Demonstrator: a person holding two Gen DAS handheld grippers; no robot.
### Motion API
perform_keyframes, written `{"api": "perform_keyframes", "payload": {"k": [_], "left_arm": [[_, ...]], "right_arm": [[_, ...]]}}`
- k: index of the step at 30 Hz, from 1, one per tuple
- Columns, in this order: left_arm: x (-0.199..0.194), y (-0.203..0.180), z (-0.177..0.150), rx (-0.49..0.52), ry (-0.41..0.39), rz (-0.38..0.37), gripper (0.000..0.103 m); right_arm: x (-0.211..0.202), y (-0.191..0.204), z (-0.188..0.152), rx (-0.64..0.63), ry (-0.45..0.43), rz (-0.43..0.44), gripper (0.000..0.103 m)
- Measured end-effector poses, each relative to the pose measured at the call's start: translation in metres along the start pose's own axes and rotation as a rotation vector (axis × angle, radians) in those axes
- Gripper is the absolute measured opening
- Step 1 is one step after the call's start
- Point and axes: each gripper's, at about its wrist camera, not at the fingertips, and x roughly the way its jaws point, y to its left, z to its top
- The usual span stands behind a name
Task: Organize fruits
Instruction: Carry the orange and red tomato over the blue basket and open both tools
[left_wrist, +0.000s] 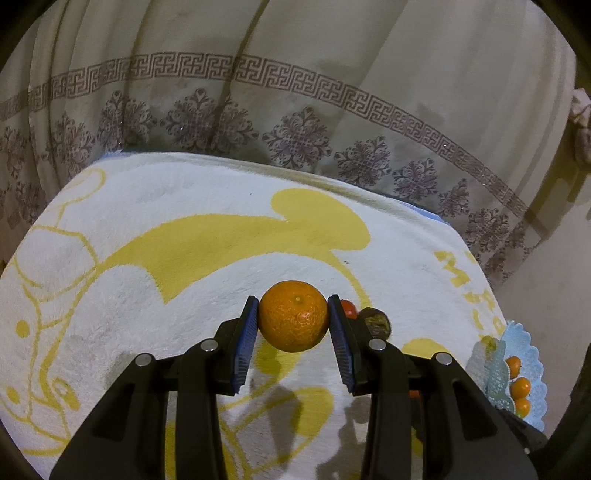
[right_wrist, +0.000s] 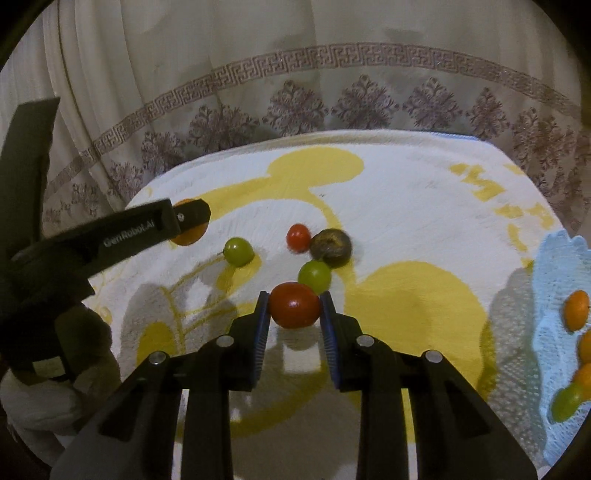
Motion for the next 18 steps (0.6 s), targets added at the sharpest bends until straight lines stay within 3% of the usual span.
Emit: {"api": "perform_keyframes", "payload": {"k": [18], "left_arm": [[-0.035,-0.053,-0.013,0.145,-0.071,-0.067,0.038]], "right_arm": [[-0.076,-0.044,-0.004,0.104,-0.121,-0.089,0.028]]}}
